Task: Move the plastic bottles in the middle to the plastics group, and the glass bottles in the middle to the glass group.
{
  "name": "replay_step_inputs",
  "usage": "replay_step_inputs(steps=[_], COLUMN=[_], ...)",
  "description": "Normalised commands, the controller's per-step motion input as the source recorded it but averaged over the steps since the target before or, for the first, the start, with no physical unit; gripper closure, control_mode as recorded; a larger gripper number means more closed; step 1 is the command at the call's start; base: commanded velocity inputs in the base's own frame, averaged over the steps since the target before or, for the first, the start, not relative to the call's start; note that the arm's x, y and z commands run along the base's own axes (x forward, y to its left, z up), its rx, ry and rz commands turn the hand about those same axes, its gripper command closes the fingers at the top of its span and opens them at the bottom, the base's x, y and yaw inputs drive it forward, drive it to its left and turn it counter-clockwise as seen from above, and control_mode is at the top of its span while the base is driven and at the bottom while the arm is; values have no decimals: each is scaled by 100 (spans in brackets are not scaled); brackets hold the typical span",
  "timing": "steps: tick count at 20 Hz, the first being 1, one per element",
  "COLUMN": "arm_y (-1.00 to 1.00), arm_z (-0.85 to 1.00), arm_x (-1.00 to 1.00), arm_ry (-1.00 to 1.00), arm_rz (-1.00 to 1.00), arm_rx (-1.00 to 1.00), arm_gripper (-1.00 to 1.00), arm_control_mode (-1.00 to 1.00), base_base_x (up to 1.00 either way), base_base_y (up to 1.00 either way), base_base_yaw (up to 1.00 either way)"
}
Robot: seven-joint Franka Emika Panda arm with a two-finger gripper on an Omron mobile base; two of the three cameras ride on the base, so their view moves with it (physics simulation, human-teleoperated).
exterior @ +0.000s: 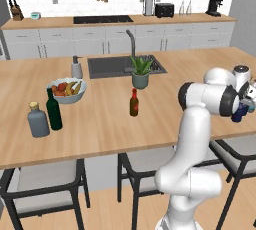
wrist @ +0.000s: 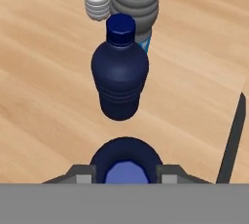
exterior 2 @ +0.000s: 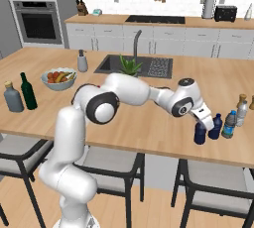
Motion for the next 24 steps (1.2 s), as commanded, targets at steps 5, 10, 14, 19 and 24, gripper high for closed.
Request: replay_step_inputs(steps=[5,10,14,19,24], arm_y=[-11,-17,-1,0,0], arm_z=[-24,-21,-33,-36,-2], arm_x=[3,10,0,-2,-3], arm_ry=[0,0,0,0,-2], arm_rz=[0,0,0,0,4], arm_rx=[3,0,0,0,1], arm_gripper=[100,100,100,-100,-100], arm_control_mode=[-100,-100,-100,-100,-100], base_base_x=[0,0,0,0,0], base_base_y=[0,0,0,0,0], base_base_yaw=[0,0,0,0,0])
